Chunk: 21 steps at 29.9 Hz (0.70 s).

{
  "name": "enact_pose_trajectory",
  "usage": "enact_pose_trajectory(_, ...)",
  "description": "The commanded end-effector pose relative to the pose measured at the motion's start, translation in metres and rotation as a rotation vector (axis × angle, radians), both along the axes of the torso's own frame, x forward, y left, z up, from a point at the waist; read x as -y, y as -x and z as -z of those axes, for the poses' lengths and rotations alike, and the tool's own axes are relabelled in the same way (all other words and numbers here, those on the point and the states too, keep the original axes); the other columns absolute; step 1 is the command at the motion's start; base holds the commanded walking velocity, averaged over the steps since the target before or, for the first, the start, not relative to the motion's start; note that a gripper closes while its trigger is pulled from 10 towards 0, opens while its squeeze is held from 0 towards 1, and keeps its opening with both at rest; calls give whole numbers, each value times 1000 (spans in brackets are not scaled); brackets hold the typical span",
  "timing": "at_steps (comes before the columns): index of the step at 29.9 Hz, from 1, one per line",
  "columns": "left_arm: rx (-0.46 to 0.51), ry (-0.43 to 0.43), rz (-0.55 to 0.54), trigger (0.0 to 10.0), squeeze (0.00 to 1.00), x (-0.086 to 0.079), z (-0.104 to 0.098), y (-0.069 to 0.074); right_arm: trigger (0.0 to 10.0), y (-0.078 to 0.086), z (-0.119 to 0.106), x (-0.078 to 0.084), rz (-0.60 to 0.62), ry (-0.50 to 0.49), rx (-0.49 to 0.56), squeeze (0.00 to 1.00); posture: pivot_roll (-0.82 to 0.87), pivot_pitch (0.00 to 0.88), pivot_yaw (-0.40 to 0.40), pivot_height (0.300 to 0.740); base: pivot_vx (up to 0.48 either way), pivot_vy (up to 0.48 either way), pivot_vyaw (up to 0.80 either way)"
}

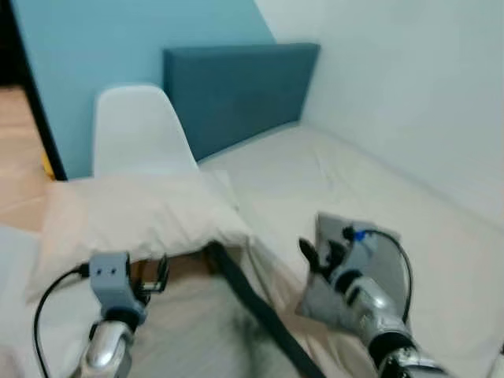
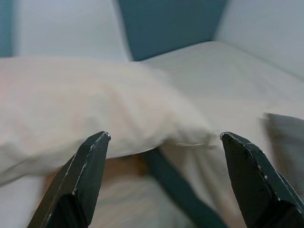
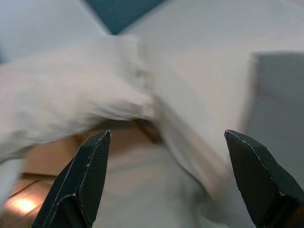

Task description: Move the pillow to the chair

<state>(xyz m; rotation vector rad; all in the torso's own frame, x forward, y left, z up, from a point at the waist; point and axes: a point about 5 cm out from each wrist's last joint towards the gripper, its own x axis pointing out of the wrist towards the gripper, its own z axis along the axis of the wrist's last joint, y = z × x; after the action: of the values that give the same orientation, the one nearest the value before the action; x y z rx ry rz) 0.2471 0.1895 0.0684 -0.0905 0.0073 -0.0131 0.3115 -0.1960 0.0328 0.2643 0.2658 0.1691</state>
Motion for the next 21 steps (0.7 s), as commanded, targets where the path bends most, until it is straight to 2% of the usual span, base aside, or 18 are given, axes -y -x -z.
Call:
enact_pose_trajectory(1,-19,-6,16,10000,0,2,3,1,10000,-3,-7,3,0,24,32,0,-16,0,-119,740,0,0,-800)
enact_pose_trajectory(3,-50,3,-9,10000,0,-1,4,4,10000,3,-5,3,7,38,39,0,-20,0,-119,740,0,0,-800)
enact_pose_trajectory(21,-105,-20,-37,10000,0,-5,8,12,10000,2,-16,-8,-1,50,58,0,-17,0,-123,740,0,0,-800)
